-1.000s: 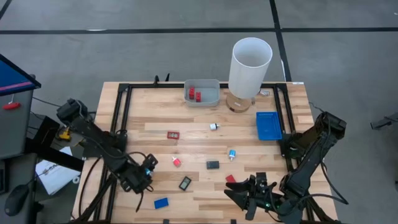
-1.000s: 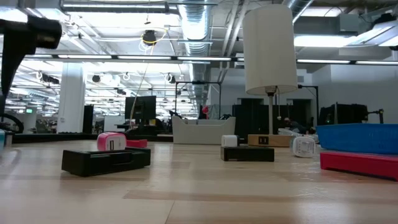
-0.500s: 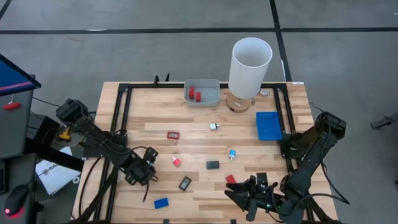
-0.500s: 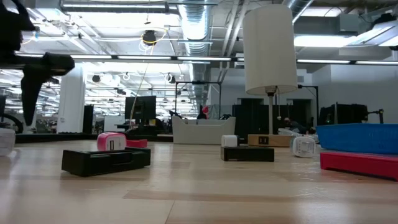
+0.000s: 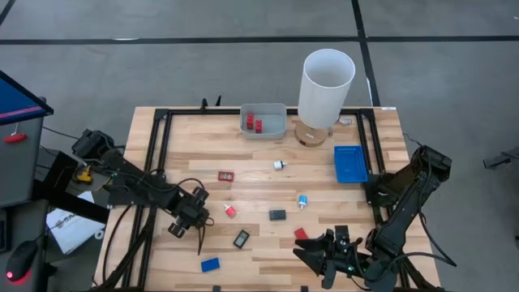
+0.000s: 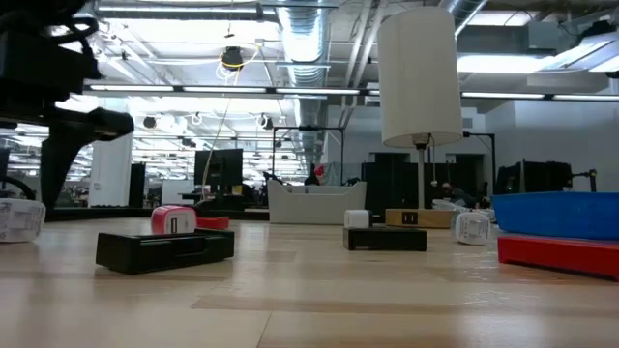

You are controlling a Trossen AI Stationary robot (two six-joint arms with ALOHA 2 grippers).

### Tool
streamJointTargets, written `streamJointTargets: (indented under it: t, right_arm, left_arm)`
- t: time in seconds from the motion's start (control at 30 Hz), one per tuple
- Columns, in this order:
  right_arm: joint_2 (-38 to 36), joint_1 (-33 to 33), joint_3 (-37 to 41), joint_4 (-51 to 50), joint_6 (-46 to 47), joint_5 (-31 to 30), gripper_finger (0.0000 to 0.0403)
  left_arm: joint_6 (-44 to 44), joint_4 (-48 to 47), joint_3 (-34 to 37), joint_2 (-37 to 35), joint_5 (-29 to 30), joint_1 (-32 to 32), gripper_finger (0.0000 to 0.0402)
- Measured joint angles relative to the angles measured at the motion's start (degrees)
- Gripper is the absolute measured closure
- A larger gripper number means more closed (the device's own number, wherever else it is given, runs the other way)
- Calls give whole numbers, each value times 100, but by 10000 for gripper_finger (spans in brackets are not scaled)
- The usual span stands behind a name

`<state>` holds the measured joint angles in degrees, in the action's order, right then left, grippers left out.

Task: Pick & Place Office items
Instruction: Put the left blue charger adapter into the gray bin

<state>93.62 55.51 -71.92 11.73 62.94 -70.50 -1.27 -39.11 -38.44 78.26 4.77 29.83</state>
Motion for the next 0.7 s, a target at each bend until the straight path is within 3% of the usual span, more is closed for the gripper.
streamJointTargets:
  t: [0.1, 0.37, 0.57, 0.7]
  right_arm:
    - [0, -2, 0, 0, -6, 0, 205]
    - [0, -2, 0, 13, -39, 0, 205]
    - [0, -35, 0, 13, -42, -2, 205]
    - [0, -83, 0, 10, -55, -2, 205]
  left_arm:
    - [27, 110, 7, 0, -308, -66, 223]
    - [468, 965, 260, -2, -430, -64, 254]
    - [975, 1615, 256, 0, -294, -130, 270]
    - [1257, 2149, -64, 2, 151, -303, 270]
